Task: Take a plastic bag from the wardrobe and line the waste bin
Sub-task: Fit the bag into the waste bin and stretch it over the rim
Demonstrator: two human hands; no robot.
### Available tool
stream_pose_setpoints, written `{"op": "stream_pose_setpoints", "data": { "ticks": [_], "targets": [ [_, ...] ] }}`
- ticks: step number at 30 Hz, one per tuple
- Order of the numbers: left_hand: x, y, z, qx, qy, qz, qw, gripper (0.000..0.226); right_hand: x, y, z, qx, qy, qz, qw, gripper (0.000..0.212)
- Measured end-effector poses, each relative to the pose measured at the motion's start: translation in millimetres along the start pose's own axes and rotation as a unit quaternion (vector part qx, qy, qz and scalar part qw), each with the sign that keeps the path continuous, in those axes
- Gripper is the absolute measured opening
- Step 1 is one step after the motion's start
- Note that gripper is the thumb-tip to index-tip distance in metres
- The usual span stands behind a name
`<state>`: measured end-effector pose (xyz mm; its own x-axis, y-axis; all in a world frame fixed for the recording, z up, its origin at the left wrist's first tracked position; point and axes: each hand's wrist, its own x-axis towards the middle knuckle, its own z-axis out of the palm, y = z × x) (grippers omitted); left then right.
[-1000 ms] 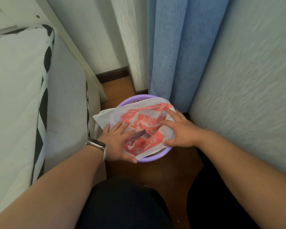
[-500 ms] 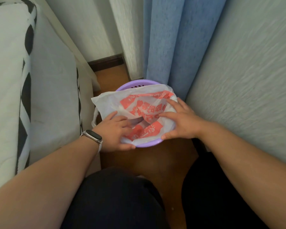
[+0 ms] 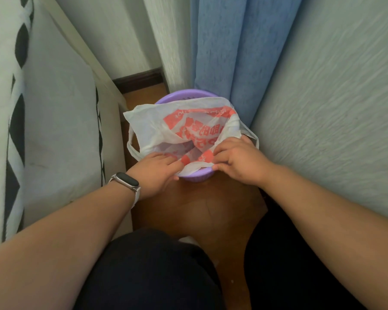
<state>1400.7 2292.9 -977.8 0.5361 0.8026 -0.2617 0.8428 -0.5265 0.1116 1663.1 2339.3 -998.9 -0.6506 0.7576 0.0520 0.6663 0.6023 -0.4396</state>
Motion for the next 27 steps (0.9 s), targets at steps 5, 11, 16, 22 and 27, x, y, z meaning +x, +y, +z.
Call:
{"op": "stream_pose_setpoints", "data": {
  "ticks": [5,11,16,22,27],
  "targets": [
    [-2.0,-2.8,1.8,-0.030,-0.004,-0.032,0.999,0.025,-3.2,-1.3,-6.4,0.007,0.006,0.022,1.000,0.007],
    [-4.3,-6.8,2.3,-0.010,0.029,0.009,0.999,0.017,-9.6,1.1,-2.5,-0.027,-0.057,0.025,0.998,0.008],
    [-5.4,-6.3,2.5,-0.003,0.033,0.008,0.999,0.025,-7.8,0.8,3.0,-0.048,-0.081,0.029,0.995,0.010],
    [-2.5,-0.8,1.0,-0.062,0.018,-0.079,0.995,0.035,-6.2,-2.2,9.2,-0.076,-0.112,0.056,0.989,0.015],
    [13.4,10.2,-0.6,-0.068,0.067,-0.096,0.991,0.043,-5.5,1.4,4.1,-0.095,-0.133,0.061,0.985,0.014]
  ]
}}
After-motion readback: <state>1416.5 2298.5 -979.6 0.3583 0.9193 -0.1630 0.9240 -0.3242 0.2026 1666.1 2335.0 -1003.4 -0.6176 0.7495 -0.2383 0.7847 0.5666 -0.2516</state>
